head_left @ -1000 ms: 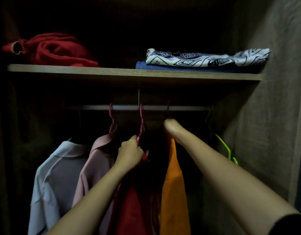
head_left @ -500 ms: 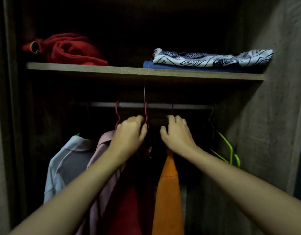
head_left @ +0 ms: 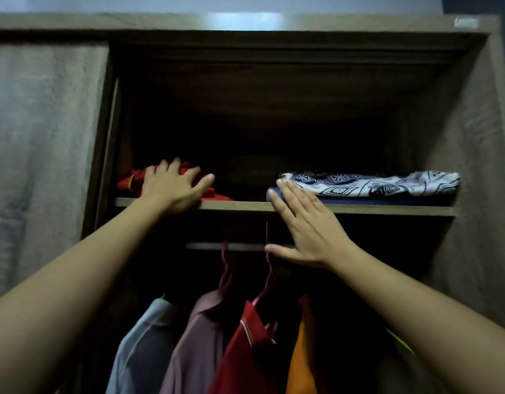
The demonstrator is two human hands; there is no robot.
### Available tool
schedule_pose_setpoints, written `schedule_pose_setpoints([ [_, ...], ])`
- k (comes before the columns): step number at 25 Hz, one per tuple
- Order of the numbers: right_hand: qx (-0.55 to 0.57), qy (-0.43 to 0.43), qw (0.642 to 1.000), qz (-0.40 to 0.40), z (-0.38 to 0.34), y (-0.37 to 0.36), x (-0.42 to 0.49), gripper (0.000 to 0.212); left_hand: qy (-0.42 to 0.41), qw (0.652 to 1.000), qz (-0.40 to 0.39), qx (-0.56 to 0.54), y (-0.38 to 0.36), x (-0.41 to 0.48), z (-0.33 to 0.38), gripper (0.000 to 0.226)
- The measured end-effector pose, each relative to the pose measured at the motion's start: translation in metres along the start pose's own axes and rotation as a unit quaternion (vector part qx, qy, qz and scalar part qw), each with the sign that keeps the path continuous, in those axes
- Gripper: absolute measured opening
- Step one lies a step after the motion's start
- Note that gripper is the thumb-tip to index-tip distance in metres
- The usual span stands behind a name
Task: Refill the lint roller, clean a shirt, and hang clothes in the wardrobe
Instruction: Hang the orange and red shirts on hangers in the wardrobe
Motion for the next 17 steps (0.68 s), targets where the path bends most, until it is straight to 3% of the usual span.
schedule_pose_setpoints([
  [4, 0.010, -0.003, 1.000, 0.006, 0.001, 0.000, -0.001, 0.100, -0.013, 0.999, 0.000, 0.044, 0.019, 0.004, -0.002, 0.092],
  [7, 0.017, -0.004, 1.000, 0.013, 0.001, -0.002, 0.000, 0.101, -0.056, 0.995, 0.025, 0.079, 0.032, 0.005, -0.010, 0.092],
  [12, 0.034, -0.002, 0.999, -0.015, 0.000, -0.005, 0.000, 0.099, -0.062, 0.986, -0.106, -0.114, 0.021, -0.001, -0.030, 0.098],
  [15, 0.061, -0.001, 0.998, -0.027, 0.001, -0.002, 0.001, 0.102, -0.114, 0.984, -0.045, -0.130, 0.036, -0.015, -0.030, 0.078],
  [17, 0.136, -0.027, 0.987, -0.077, 0.002, 0.006, 0.002, 0.108, -0.153, 0.977, 0.010, -0.150, 0.054, -0.033, -0.028, 0.069],
])
Point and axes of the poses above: each hand's wrist, its own x-axis towards the middle knuckle, its own y-axis out of the back of the hand, z = x × y, the point moved 5 cm from there along x, towards the middle knuckle, and after that the axes turned 1 degree about -z, right-handed, at the moved point
